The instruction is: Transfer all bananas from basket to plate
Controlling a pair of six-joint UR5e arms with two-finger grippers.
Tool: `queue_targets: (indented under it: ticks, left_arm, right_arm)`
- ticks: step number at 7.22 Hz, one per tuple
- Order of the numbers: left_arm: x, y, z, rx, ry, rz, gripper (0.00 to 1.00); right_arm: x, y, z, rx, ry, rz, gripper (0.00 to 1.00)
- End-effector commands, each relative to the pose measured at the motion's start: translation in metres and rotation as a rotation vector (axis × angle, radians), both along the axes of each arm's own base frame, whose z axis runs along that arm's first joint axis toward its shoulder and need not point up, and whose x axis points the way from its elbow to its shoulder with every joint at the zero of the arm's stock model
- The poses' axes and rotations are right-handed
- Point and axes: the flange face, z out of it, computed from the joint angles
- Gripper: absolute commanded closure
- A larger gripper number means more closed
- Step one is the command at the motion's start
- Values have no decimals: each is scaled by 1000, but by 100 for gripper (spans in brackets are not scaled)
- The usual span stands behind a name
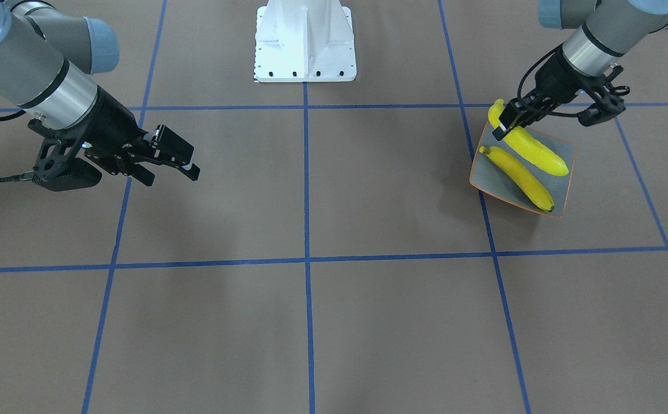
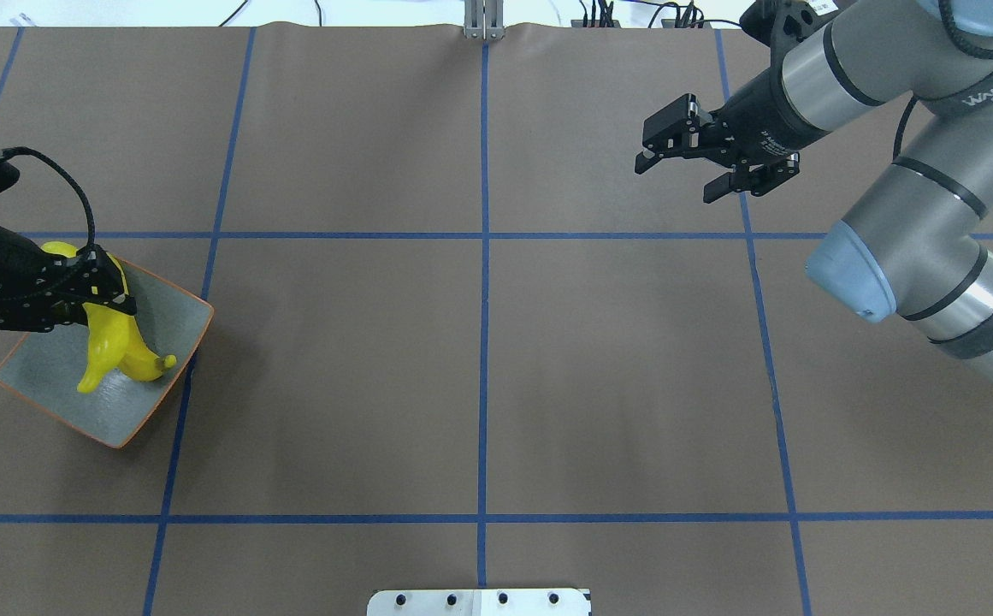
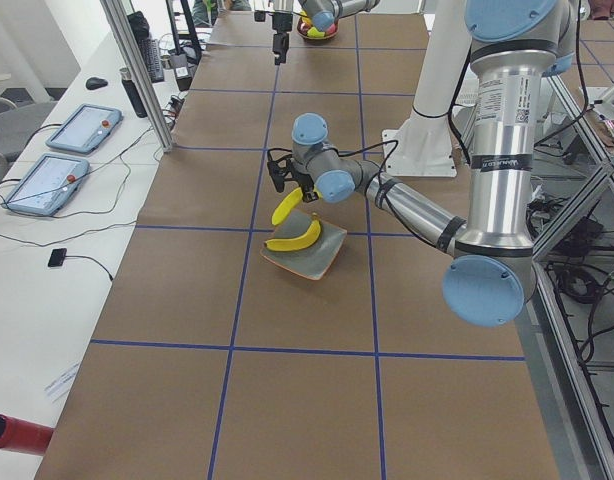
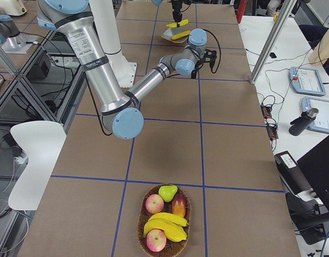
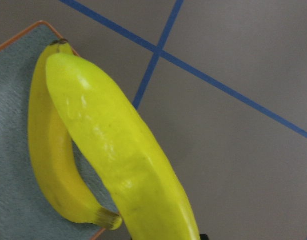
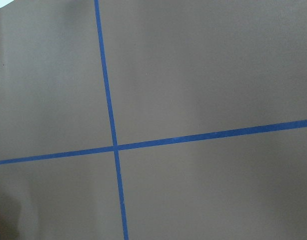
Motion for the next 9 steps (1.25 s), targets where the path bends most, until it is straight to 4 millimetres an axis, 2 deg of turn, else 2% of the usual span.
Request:
queue_targets:
  ticks: [1, 4, 6, 7, 8, 9]
  left_arm:
    - [-8, 10, 40, 45, -121, 35, 100]
    - [7, 6, 68, 6, -155, 57, 100]
    - [14, 3, 74, -2, -163, 66, 100]
    - [18, 3, 74, -1, -163, 71, 68]
    - [27, 7, 78, 0, -174, 86, 27]
    - [29, 9, 78, 2, -173, 92, 0]
  right_arm:
    - [-1, -3, 5, 5, 19, 27, 0]
    - [-2, -1, 13, -7, 27, 27, 0]
    - [0, 0, 13, -7, 26, 27, 0]
    - [1, 1, 11, -3, 23, 27, 0]
    - [1, 2, 11, -3, 22, 26, 0]
    - [3, 4, 8, 3, 17, 26, 0]
